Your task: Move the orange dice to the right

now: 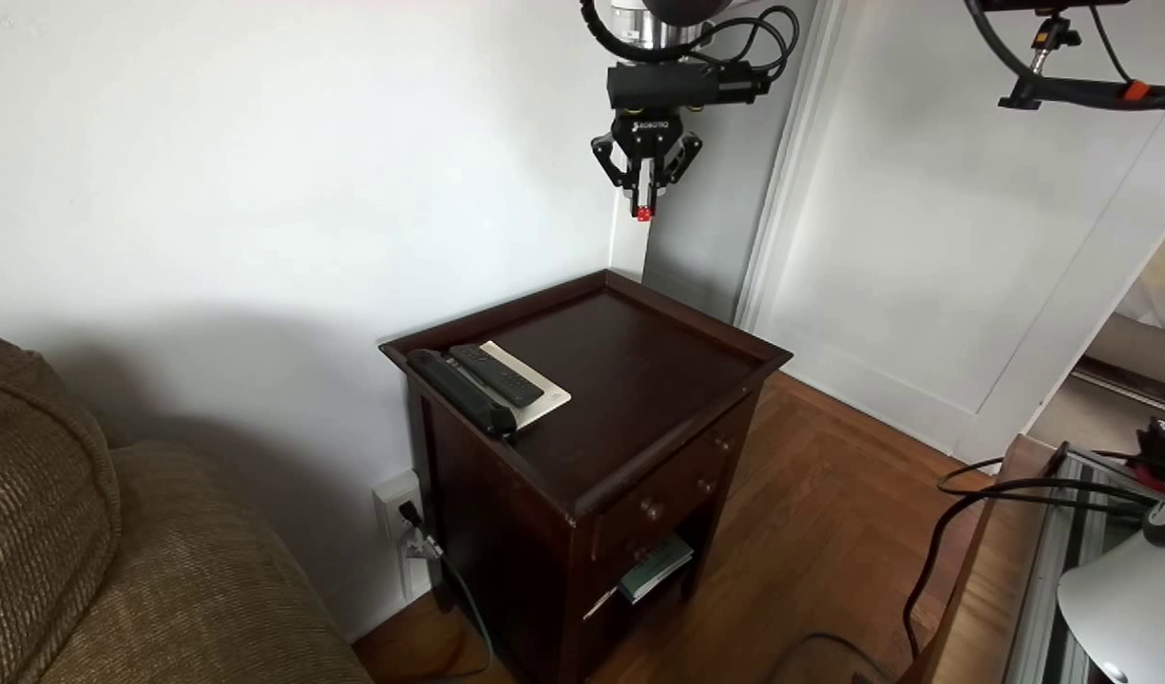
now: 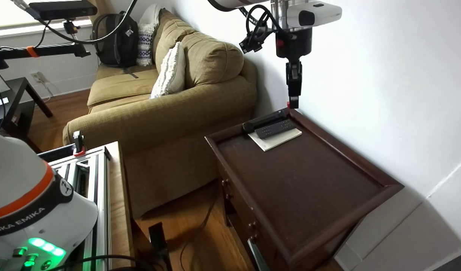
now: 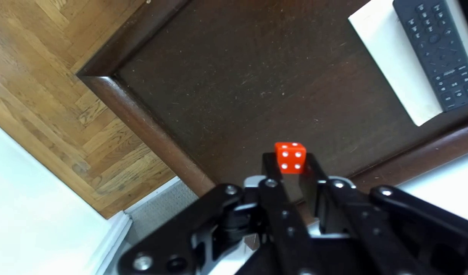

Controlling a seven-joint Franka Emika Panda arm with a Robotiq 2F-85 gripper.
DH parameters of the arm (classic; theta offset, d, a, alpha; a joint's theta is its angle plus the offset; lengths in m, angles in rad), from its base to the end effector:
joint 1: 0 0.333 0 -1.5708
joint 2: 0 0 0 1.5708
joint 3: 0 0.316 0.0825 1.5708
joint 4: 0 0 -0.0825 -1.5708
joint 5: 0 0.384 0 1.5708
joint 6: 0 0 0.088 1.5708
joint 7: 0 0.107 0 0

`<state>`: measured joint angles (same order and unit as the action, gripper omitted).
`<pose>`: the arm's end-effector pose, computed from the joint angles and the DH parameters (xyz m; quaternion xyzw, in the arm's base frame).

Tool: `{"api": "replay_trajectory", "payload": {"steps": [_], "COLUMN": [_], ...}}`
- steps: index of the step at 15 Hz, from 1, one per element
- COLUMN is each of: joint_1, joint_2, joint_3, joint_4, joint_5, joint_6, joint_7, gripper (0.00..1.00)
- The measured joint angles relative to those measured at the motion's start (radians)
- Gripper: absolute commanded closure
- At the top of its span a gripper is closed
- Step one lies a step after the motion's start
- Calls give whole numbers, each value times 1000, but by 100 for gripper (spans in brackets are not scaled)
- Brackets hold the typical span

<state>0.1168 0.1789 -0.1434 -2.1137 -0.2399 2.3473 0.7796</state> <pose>0.5739 -0.0174 0.3369 0.9442 -0.3126 0.0621 0.0833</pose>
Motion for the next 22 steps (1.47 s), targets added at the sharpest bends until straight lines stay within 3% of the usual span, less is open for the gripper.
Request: {"api": "replay_trajectory", "payload": {"steps": [6,7,22], "joint_1": [-34,-37,-54], "joint_2": [0,0,-7], "joint_3": [4,5,9], "joint_4": [-18,-18,-19], "joint_5": [1,1,1], "joint_6": [0,0,0], "joint_7": [0,0,0], "gripper": [3,0,0]}}
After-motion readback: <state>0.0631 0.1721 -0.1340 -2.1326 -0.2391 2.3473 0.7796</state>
